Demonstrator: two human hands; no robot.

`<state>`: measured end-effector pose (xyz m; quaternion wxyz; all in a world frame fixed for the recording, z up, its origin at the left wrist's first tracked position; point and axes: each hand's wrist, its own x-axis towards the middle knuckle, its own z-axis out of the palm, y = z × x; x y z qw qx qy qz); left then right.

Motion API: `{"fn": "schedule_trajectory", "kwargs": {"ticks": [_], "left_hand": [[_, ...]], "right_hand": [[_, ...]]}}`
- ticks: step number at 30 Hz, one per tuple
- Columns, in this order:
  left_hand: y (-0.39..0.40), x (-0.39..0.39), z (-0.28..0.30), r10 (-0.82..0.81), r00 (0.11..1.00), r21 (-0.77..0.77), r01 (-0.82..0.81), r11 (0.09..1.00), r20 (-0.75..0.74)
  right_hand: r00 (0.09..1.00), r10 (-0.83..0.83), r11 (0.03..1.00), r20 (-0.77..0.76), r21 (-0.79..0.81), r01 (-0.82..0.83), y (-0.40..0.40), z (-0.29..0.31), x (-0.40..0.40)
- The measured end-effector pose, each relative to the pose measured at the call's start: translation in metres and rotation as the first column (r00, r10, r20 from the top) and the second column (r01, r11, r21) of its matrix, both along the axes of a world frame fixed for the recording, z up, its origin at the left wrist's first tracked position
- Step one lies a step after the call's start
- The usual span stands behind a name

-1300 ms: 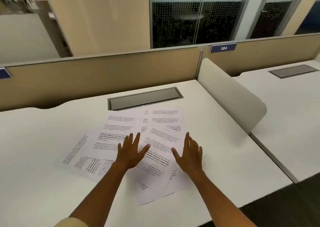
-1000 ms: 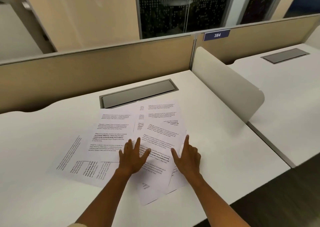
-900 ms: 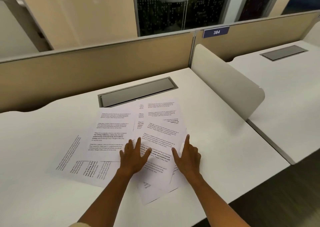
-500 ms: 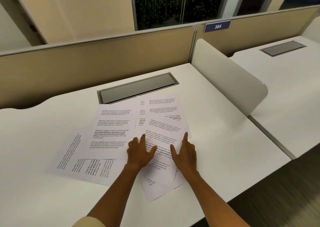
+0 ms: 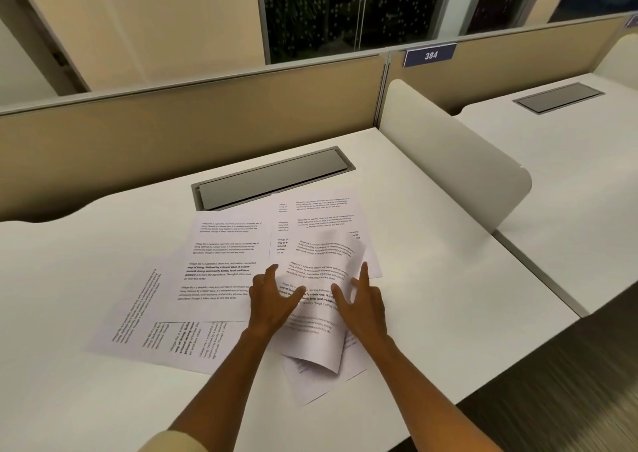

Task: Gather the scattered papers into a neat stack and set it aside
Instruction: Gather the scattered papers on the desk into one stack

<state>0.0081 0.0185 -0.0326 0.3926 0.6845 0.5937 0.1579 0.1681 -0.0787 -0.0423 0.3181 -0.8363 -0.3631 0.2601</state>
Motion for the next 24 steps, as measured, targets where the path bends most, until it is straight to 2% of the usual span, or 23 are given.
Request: {"fn": "schedule_trajectory", "kwargs": {"ticks": [3,7,9,12,15,17,21,24], "left_hand": [[-0.001,0.001,-0.003,-0.012,1.000,-0.011,0.012,1.000,0.027],[-0.002,0.004,-0.001,-0.011,0.999,0.000,0.011,1.000,0.032],[-0.001,0.003,-0.002,-0.004,0.999,-0.002,0.004,1.000,0.043],[0.000,0.002,-0.002,0.023,0.997,-0.016,-0.021,1.000,0.075],[0.001,0.004,0.001,0.049,0.992,-0.017,-0.048,0.999,0.113],[0.002,0.004,0.002,0.055,0.990,-0.025,-0.052,0.998,0.130],[0.006,0.002,-0.002,0.094,0.984,-0.083,-0.082,0.993,0.154],[0.009,0.002,0.003,0.100,0.977,-0.101,-0.082,0.991,0.186]], "right_hand": [[0.987,-0.016,0.999,-0.162,0.043,0.023,0.005,0.008,-0.004],[0.911,-0.065,0.987,-0.408,0.108,0.119,0.014,0.014,-0.011],[0.820,-0.111,0.970,-0.562,0.117,0.211,0.018,0.013,-0.013],[0.595,-0.131,0.939,-0.793,0.094,0.332,0.026,0.011,-0.015],[0.465,-0.128,0.934,-0.876,0.052,0.354,0.033,0.014,-0.015],[0.462,-0.106,0.941,-0.881,0.061,0.333,0.035,0.021,-0.014],[0.530,-0.024,0.957,-0.847,0.134,0.257,0.035,0.033,-0.010],[0.510,0.050,0.966,-0.859,0.171,0.192,0.039,0.037,-0.004]]}}
